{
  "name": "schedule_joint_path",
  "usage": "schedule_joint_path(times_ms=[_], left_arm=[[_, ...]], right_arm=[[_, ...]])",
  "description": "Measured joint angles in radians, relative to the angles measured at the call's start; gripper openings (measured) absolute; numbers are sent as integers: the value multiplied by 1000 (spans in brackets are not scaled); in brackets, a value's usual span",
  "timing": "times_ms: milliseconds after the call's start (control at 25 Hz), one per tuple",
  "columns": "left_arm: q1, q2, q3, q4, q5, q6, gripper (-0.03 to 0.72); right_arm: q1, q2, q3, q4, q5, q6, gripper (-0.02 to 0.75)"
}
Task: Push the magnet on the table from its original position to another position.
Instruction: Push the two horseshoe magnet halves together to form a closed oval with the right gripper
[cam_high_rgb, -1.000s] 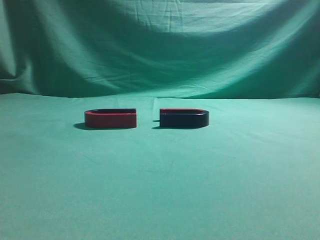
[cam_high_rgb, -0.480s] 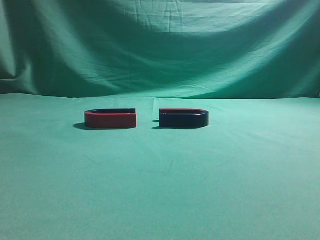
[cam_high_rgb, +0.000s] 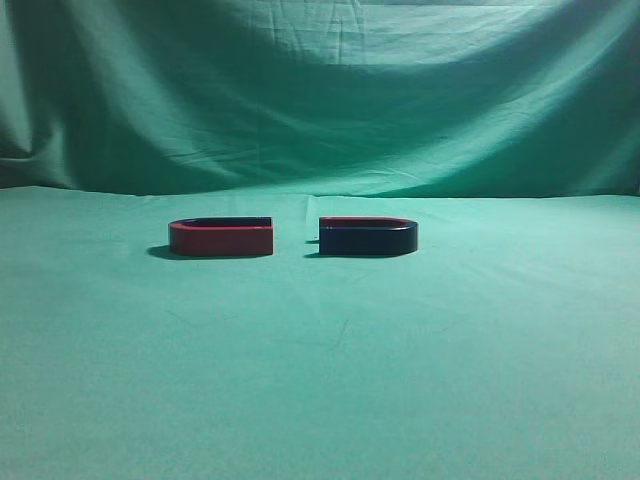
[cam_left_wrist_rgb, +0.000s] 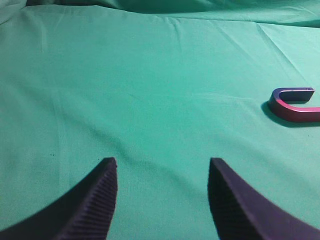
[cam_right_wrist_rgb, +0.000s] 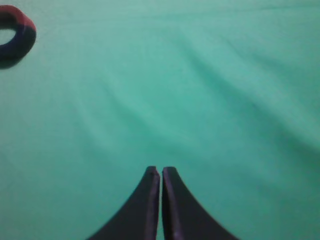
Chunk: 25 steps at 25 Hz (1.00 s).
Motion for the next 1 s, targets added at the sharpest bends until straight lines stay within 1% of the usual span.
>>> schedule_joint_path(times_ms=[120, 240, 400, 560, 760, 1000], left_arm=[[0, 0, 0, 0, 0, 0, 372], [0, 0, 0, 0, 0, 0, 372], [0, 0, 0, 0, 0, 0, 372], [0, 0, 0, 0, 0, 0, 372], [0, 0, 0, 0, 0, 0, 372], [0, 0, 0, 0, 0, 0, 372]], right_arm=[[4, 81, -61, 80, -8, -41, 0], [40, 163, -126, 110, -12, -76, 0], [138, 293, -219, 109, -14, -84, 0], [222, 463, -351, 60, -5, -43, 0], [232, 698, -550, 38, 61, -2, 0], [236, 900, -722, 34, 88, 1, 0]])
